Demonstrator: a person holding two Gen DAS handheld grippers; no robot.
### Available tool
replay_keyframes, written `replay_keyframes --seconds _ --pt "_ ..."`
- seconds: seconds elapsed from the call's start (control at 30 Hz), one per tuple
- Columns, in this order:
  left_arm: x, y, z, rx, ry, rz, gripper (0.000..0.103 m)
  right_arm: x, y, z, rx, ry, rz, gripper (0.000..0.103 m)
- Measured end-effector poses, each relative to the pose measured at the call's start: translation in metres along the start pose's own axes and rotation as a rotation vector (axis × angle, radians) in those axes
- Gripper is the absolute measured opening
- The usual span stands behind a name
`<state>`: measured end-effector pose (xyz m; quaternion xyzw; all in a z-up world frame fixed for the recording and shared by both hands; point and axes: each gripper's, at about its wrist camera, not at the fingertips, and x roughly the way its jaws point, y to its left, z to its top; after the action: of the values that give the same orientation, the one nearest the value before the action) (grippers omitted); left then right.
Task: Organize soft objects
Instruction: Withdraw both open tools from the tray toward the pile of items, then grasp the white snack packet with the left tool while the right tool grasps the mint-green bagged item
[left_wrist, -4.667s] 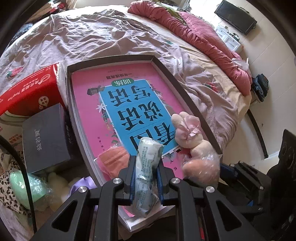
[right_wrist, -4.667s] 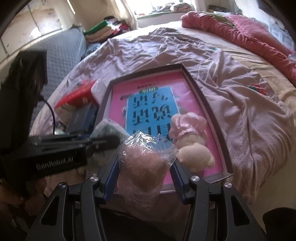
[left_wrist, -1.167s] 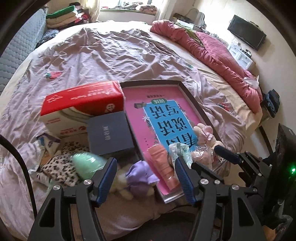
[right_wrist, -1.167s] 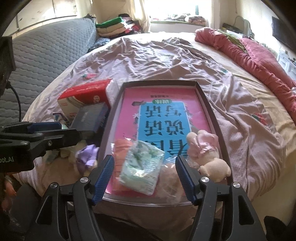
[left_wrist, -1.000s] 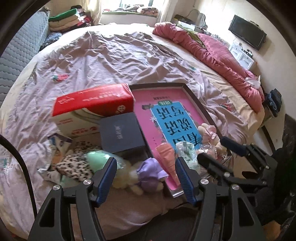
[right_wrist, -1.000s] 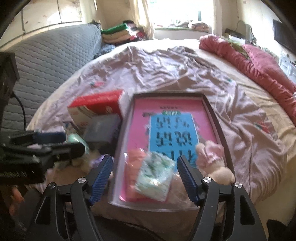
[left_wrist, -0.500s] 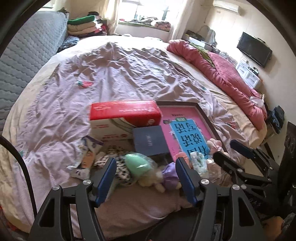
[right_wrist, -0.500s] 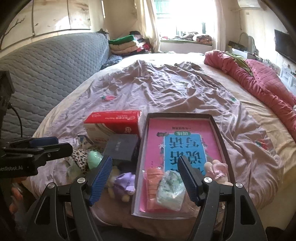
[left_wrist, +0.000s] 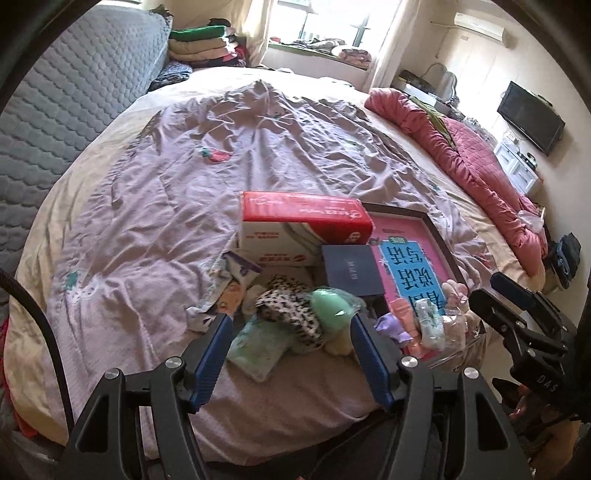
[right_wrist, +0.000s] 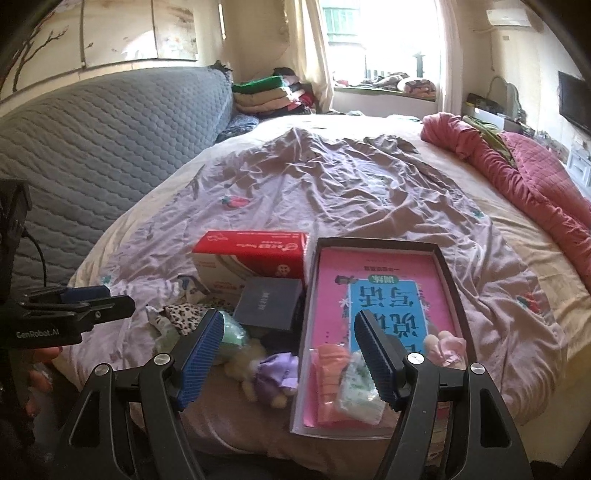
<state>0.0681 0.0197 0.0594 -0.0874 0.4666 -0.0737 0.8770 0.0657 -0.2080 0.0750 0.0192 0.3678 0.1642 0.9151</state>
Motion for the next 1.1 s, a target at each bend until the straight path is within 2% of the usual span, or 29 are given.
replay_keyframes --seconds 0.23,0.57,1.1 --pt "-0.006 0.021 -0.011 -0.017 0.005 0.034 0.066 0.006 0.028 -0.002 -0.069 0.018 0.038 0.075" --pt "-0.007 0.054 -0.023 -0.071 0.014 0.045 0.066 0.022 0.053 -0.013 -0.129 0.066 0.051 0.075" --pt "0.023 0.094 -0.03 -0.148 0.073 0.051 0.066 0.066 0.071 -0.025 -0.181 0.146 0.041 0.075"
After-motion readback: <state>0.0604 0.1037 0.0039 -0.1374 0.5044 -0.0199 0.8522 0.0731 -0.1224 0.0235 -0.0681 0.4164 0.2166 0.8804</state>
